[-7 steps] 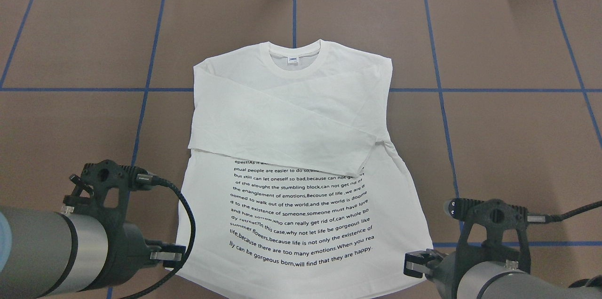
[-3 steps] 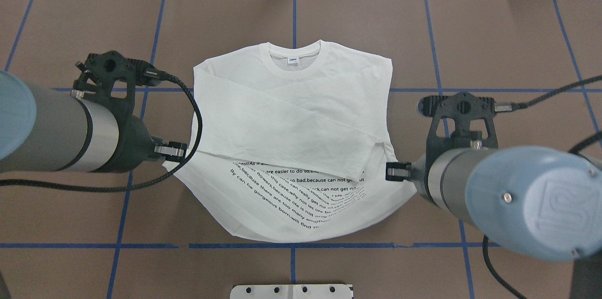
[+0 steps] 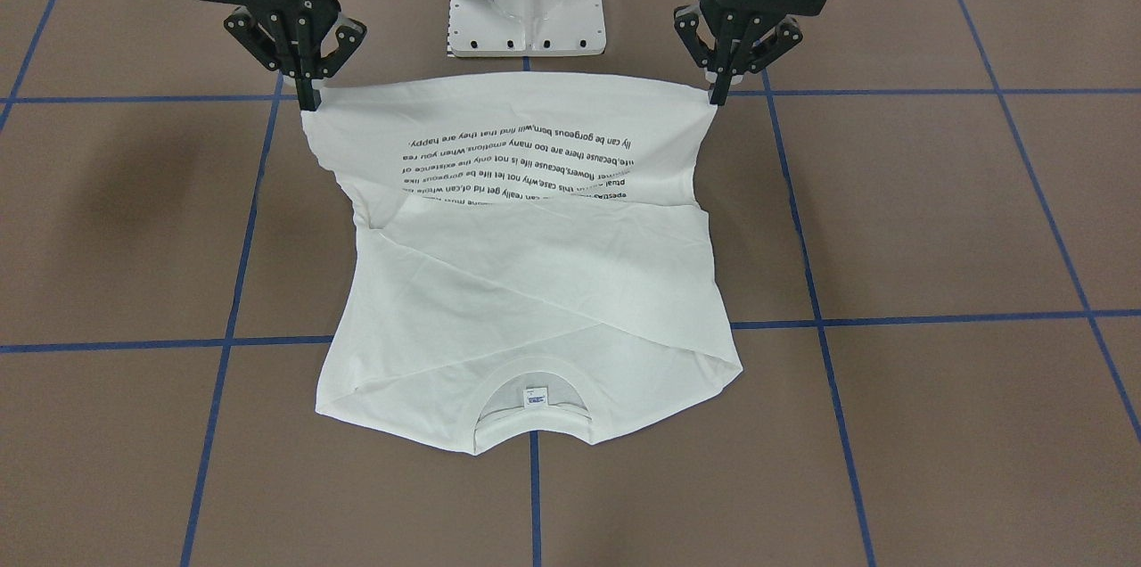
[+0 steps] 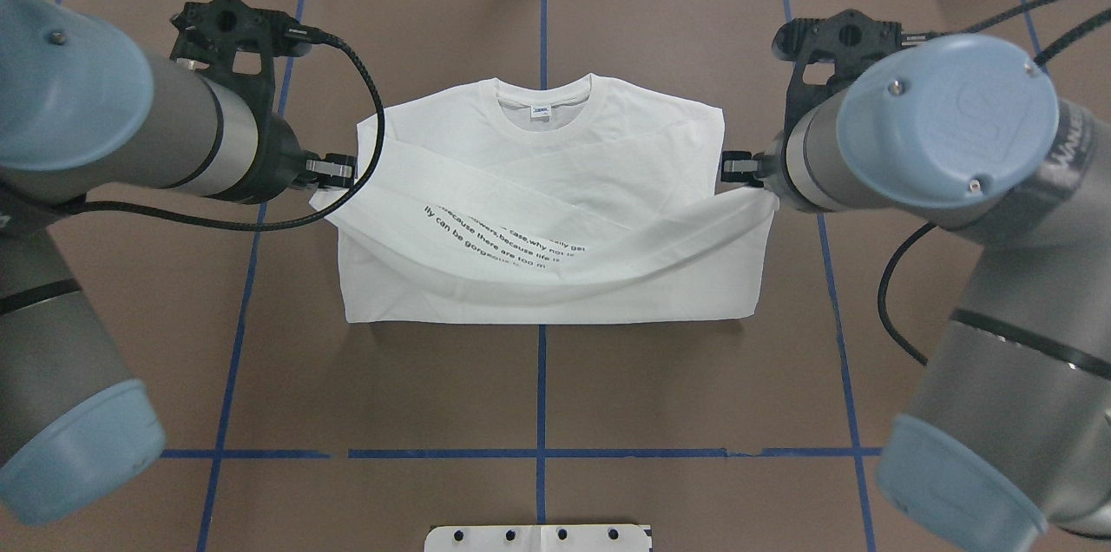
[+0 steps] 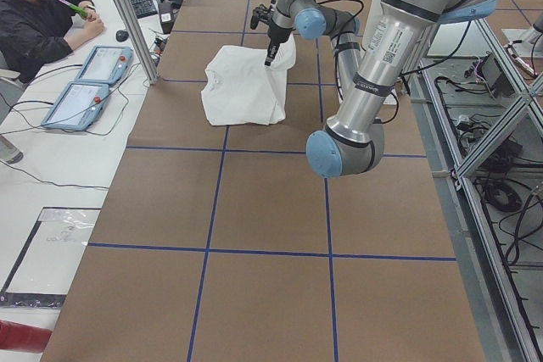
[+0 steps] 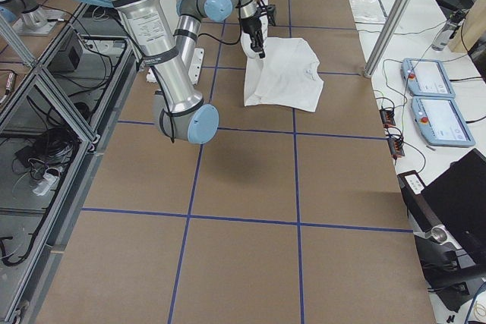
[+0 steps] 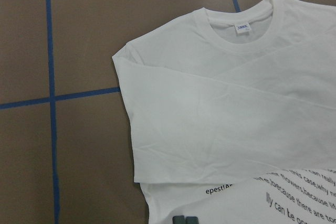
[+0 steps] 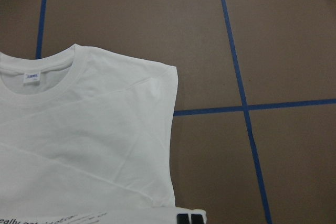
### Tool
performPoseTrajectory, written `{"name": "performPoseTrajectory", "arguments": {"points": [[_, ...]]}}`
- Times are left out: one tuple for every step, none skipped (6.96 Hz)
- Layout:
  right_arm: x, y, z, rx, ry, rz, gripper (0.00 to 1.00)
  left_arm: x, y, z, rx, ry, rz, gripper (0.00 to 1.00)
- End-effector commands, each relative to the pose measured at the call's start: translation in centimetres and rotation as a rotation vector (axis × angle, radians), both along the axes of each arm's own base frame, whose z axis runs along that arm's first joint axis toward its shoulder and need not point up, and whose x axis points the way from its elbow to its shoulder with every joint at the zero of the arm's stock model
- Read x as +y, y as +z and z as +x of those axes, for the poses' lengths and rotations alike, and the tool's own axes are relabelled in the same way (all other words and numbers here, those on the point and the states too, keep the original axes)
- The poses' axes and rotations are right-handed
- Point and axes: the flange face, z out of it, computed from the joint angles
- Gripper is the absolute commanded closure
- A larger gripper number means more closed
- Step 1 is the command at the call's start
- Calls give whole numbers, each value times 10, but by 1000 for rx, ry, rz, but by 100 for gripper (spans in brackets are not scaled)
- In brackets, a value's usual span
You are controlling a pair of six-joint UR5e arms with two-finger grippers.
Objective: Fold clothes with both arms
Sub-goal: 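Lift the hem with both grippers and fold it toward the collar, then lay the hem down near the collar and open both grippers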
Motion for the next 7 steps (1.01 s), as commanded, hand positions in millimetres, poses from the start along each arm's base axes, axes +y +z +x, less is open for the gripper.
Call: {"name": "performPoseTrajectory", "arguments": {"points": [[-85, 34, 2, 7, 32, 20, 100, -75, 48, 42, -20, -93, 37, 100], [-118, 48, -29, 24, 32, 8, 100, -102, 80, 63, -52, -136, 59, 100], [-150, 81, -64, 58, 29, -16, 100, -122, 109, 84, -52, -147, 72, 100], [-177, 117, -91, 73, 29, -22, 100, -138, 130, 103, -75, -123, 90, 100], [-189, 138, -108, 68, 16, -8, 100, -150, 151, 117, -76, -118, 97, 100], [-186, 149, -120, 78, 5, -20, 100, -155, 168, 123, -85, -116, 93, 100], [-183, 151, -125, 85, -1, -22, 100, -155, 167, 125, -86, -111, 97, 100]]}}
